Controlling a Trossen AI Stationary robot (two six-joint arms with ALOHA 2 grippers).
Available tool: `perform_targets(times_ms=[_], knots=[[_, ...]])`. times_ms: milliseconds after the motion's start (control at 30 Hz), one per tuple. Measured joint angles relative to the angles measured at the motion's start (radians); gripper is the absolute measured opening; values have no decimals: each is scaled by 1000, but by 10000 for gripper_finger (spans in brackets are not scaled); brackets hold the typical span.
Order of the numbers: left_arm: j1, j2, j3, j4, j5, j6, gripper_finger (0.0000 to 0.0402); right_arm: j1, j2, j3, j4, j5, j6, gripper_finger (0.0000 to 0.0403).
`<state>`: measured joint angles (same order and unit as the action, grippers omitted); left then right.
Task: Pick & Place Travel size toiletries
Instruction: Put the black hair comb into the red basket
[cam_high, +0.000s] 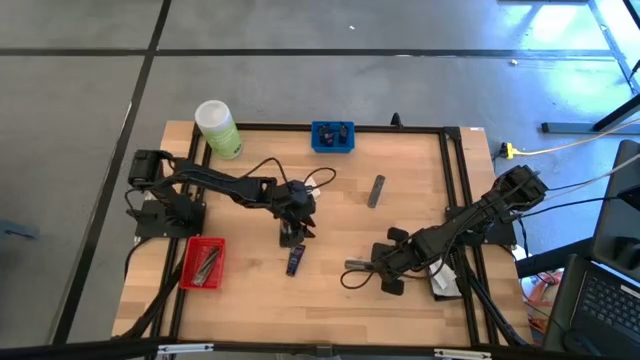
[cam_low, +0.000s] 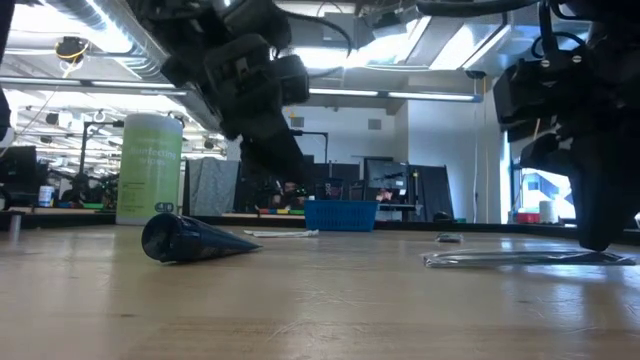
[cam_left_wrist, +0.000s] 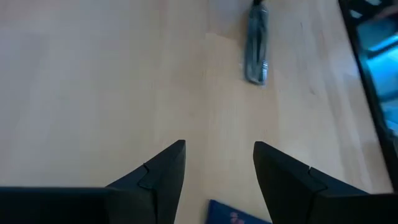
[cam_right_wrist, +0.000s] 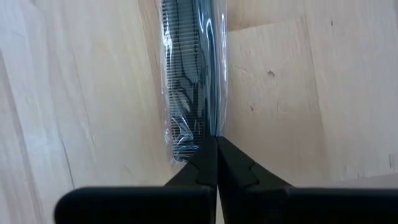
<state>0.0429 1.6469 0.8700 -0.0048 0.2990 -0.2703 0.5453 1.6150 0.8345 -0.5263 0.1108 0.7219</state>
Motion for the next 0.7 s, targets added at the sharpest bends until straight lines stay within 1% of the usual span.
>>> perform_targets(times_ms=[133,300,367,467,700], knots=[[0,76,0,91,53,-7,187,0,-1,1,11,0,-1,0],[1,164,-1,219,147,-42,187,0,-2,2,14,0,-3,0],[0,195,0,275,152,-56,187,0,-2,2,15,0,-5,0],[1,230,13,290,182,-60,187,0,-2,2,18,0,-5,0],[-3,272,99,294,231,-53,187,0,-2,3,62,0,-30,0]])
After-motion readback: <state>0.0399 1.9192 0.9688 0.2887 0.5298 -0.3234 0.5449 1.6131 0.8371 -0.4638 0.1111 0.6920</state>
